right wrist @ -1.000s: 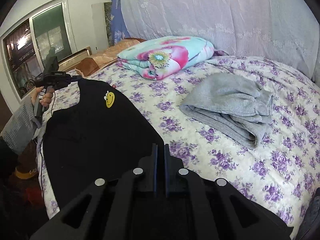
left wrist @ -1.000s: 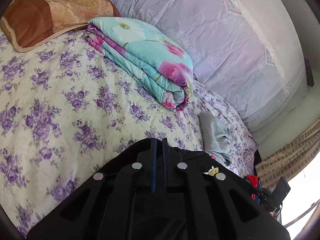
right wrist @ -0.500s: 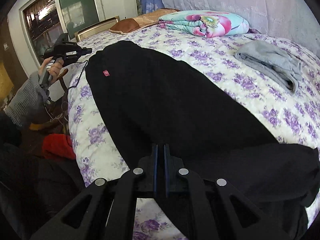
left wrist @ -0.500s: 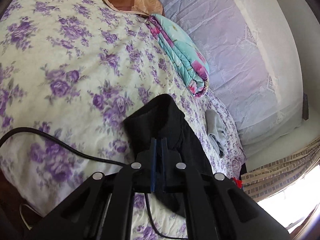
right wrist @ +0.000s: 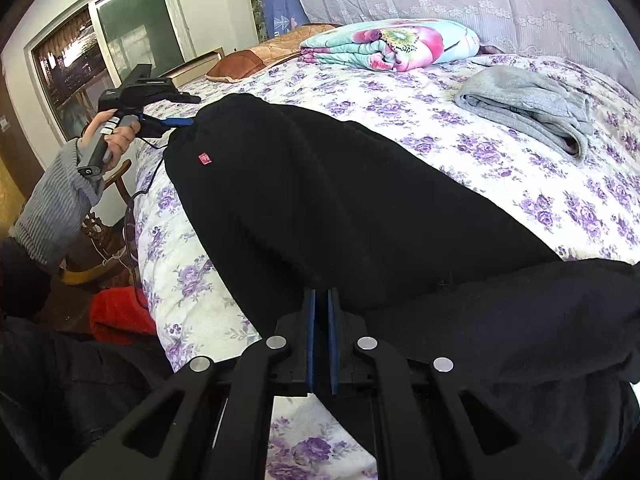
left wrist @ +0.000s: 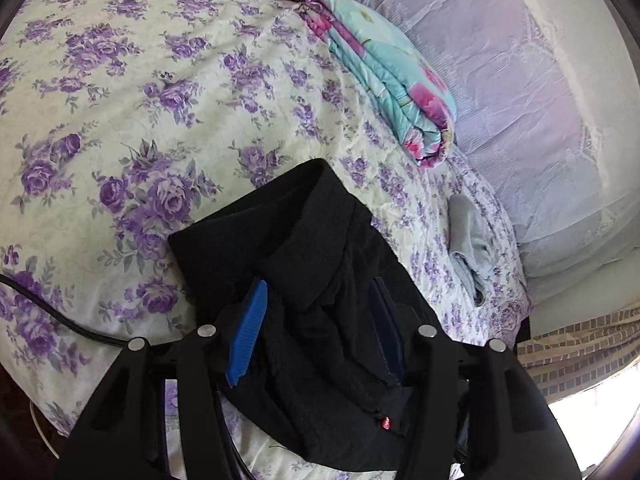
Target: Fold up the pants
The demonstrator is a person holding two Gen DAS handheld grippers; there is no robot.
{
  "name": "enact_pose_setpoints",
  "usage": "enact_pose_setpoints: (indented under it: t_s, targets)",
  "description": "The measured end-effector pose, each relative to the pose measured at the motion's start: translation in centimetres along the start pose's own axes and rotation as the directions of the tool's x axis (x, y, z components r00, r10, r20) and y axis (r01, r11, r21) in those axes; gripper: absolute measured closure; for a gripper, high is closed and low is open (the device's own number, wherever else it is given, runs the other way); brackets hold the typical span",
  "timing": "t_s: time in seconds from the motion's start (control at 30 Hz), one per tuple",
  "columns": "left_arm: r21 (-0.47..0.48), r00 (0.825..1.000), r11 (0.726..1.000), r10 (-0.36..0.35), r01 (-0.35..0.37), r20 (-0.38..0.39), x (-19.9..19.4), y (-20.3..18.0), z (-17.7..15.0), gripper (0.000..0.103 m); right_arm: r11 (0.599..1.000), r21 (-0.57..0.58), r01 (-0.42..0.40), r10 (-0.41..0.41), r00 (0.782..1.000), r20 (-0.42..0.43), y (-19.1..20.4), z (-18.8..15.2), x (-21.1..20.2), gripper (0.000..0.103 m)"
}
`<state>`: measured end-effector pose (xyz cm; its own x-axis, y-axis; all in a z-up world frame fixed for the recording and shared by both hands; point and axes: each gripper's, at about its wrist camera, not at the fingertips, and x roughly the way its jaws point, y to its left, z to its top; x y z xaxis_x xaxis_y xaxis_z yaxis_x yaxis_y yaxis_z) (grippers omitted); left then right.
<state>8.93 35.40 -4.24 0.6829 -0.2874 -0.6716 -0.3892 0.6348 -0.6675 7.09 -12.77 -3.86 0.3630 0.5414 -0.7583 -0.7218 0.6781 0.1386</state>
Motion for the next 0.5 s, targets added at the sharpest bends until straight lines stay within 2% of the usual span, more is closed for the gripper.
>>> enact_pose_setpoints:
  t_s: [0.07,0.2,0.27,0.3,0.37,0.5]
  targets:
    - [0.005,0.998,0.998,0.061,-0.061,-0.017,0.7,-0.2,0.0,0.053,1.000,0.003,-0.005,0.005,1.000,0.004,-0.1,0.0,0.0,0.097]
    - [-0.006,0.995,0.995,0.098,-0.099,-0.013,1.3,-0.5,0.3,0.055,0.999,0.022,-0.024,0.023,1.000,0.006,-0.4,0.0,0.0,0.097]
    - [-0.007,0.991,0.991,0.131,-0.131,0.002,1.8,-0.6,0.7,0.071,0.999,0.031,-0.027,0.027,1.000,0.007,-0.5,-0.1,0.1,0.097]
    - [-0.001,0.991,0.991,0.135,-0.135,0.006,2.0,-0.5,1.0,0.084,0.999,0.035,-0.028,0.028,1.000,0.010,-0.6,-0.1,0.1,0.097]
    - [-0.018,0.995,0.995,0.100,-0.099,0.017,1.7,-0.2,1.4,0.092,0.999,0.040,-0.025,0.024,1.000,0.019,-0.5,0.0,0.0,0.097]
    - [-0.021,0.996,1.000,0.010,-0.009,0.085,-1.4,-0.8,1.8,0.094,0.999,0.029,-0.016,0.015,0.998,0.063,0.0,0.8,-1.4,0.097]
